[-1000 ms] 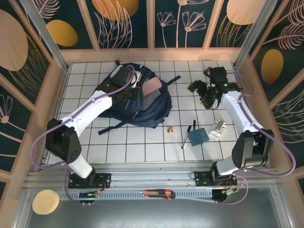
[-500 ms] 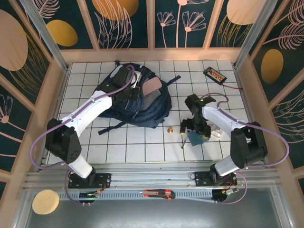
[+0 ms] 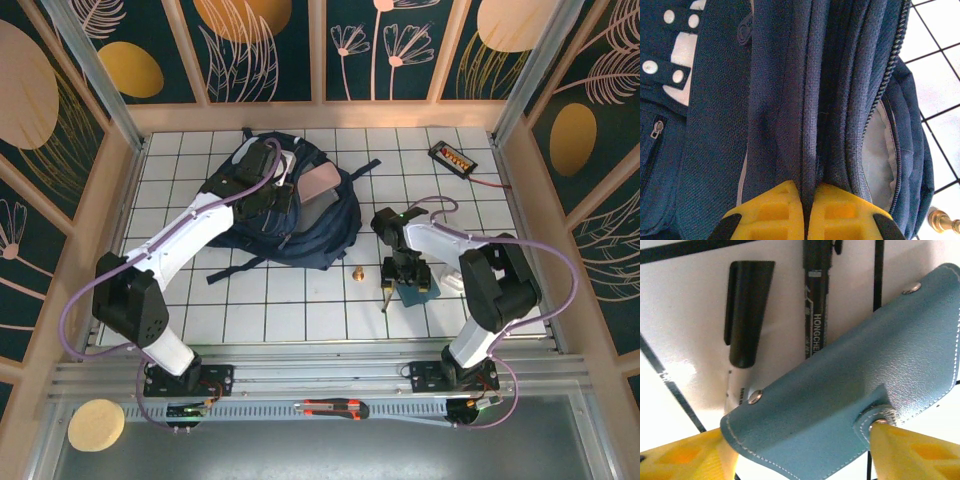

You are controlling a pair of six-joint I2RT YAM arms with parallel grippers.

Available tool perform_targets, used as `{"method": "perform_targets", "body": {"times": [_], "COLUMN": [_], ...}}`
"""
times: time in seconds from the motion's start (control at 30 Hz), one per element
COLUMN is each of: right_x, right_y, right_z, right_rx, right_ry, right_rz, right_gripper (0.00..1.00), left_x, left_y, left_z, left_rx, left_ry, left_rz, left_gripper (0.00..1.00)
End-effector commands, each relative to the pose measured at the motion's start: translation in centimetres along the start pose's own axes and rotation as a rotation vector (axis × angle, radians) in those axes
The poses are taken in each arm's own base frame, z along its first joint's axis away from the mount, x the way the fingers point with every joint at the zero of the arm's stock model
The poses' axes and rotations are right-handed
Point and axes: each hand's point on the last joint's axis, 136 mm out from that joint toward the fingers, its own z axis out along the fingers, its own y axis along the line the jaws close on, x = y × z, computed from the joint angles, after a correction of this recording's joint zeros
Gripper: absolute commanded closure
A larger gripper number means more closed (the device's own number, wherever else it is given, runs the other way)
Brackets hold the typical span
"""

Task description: Pack the student bag

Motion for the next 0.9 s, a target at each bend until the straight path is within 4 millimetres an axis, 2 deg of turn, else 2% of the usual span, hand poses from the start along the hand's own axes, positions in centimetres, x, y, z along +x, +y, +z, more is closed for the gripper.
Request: {"method": "perform_targets", "body": {"times": [0.0, 0.13, 0.2, 0.3, 0.43, 0.53, 0.73, 0.8, 0.87], "right_x": [-0.9, -1.4, -1.7, -2.0, -2.6, -3.3, -6.2, -7.6, -9.2], "right_y": [0.0, 0.2, 0.2, 0.2, 0.3, 0.9, 2.5, 3.9, 6.5], "right_z": [0.3, -0.1, -0.7, -1.4, -3.4, -6.7, -16.4, -19.8, -23.5], "right_rx": [0.032, 0.039, 0.046, 0.052, 0.042, 0.012, -0.103, -0.192, -0.346], "right_ry": [-0.034, -0.052, -0.067, -0.086, -0.118, -0.170, -0.325, -0.396, -0.476], "right_rz": [0.001, -0.004, -0.008, -0.008, 0.002, 0.008, 0.027, 0.022, 0.000], "right_gripper": [0.38, 0.59, 0.73, 1.00, 1.00, 1.00, 1.00, 1.00, 1.00], "left_x": [-2.6, -2.4, -2.3, -2.2, -2.2, -2.4, -3.0, -3.2, -3.3], "left_y": [-0.2, 0.0, 0.0, 0.1, 0.1, 0.0, -0.5, -0.6, -0.8], "left_z": [-2.3, -2.5, -2.5, -2.6, -2.7, -3.0, -3.5, -3.5, -3.6], "left_rx": [0.011, 0.003, 0.001, 0.000, 0.000, 0.006, 0.028, 0.035, 0.041], "left_ry": [-0.109, -0.110, -0.111, -0.112, -0.117, -0.124, -0.139, -0.140, -0.139], "left_rz": [0.015, 0.021, 0.023, 0.022, 0.019, 0.022, 0.025, 0.027, 0.031], "left_gripper": [1.00, 1.00, 1.00, 1.00, 1.00, 1.00, 1.00, 1.00, 1.00]}}
